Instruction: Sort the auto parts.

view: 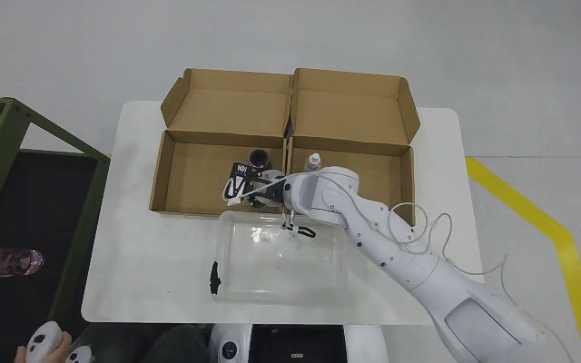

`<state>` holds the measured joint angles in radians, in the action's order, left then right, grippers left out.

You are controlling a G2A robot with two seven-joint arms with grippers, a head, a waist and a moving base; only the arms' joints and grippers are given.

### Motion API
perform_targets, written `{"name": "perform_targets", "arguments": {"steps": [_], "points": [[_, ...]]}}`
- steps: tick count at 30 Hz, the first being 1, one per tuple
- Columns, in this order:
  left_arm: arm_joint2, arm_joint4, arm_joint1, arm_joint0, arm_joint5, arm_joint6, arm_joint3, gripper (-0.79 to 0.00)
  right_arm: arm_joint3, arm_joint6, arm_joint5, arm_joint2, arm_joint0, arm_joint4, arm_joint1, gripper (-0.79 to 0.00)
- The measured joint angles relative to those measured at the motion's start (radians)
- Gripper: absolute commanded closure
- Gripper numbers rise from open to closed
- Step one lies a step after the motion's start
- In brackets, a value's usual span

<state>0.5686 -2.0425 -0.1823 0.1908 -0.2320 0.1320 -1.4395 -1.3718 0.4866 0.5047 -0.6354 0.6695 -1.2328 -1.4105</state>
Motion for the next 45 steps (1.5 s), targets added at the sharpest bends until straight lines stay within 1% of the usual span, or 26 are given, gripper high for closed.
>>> {"name": "perform_targets", "arguments": {"steps": [11,12,14,15,16,22,24,26,28,36,39,45], "points": [[0.0,0.0,0.0,0.0,0.0,0.0,0.0,-0.785,0.122,-0.003,-0.013,0.042,-0.028,-0.041,-0.035,0.0],[0.0,0.0,0.0,0.0,0.0,0.0,0.0,-0.785,0.131,-0.004,-0.013,0.043,-0.03,-0.043,-0.037,-0.012],[0.0,0.0,0.0,0.0,0.0,0.0,0.0,-0.785,0.147,-0.004,-0.011,0.046,-0.035,-0.047,-0.042,-0.065],[0.0,0.0,0.0,0.0,0.0,0.0,0.0,-0.785,0.152,-0.003,-0.01,0.046,-0.037,-0.049,-0.044,-0.12],[0.0,0.0,0.0,0.0,0.0,0.0,0.0,-0.785,0.157,-0.001,-0.01,0.047,-0.038,-0.052,-0.046,-0.151],[0.0,0.0,0.0,0.0,0.0,0.0,0.0,-0.785,0.186,0.009,0.008,0.051,-0.049,-0.061,-0.057,-0.194],[0.0,0.0,0.0,0.0,0.0,0.0,0.0,-0.785,0.194,0.011,0.018,0.052,-0.051,-0.062,-0.061,-0.243],[0.0,0.0,0.0,0.0,0.0,0.0,0.0,-0.785,0.2,0.013,0.022,0.053,-0.052,-0.063,-0.065,-0.326],[0.0,0.0,0.0,0.0,0.0,0.0,0.0,-0.785,0.205,0.012,0.024,0.053,-0.051,-0.064,-0.068,-0.357],[0.0,0.0,0.0,0.0,0.0,0.0,0.0,-0.785,0.199,0.003,0.03,0.04,-0.048,-0.066,-0.075,-0.366],[0.0,0.0,0.0,0.0,0.0,0.0,0.0,-0.785,0.178,-0.009,0.043,0.024,-0.044,-0.054,-0.074,-0.363],[0.0,0.0,0.0,0.0,0.0,0.0,0.0,-0.785,0.111,-0.024,0.065,-0.012,-0.03,-0.029,-0.069,-0.385]]}}
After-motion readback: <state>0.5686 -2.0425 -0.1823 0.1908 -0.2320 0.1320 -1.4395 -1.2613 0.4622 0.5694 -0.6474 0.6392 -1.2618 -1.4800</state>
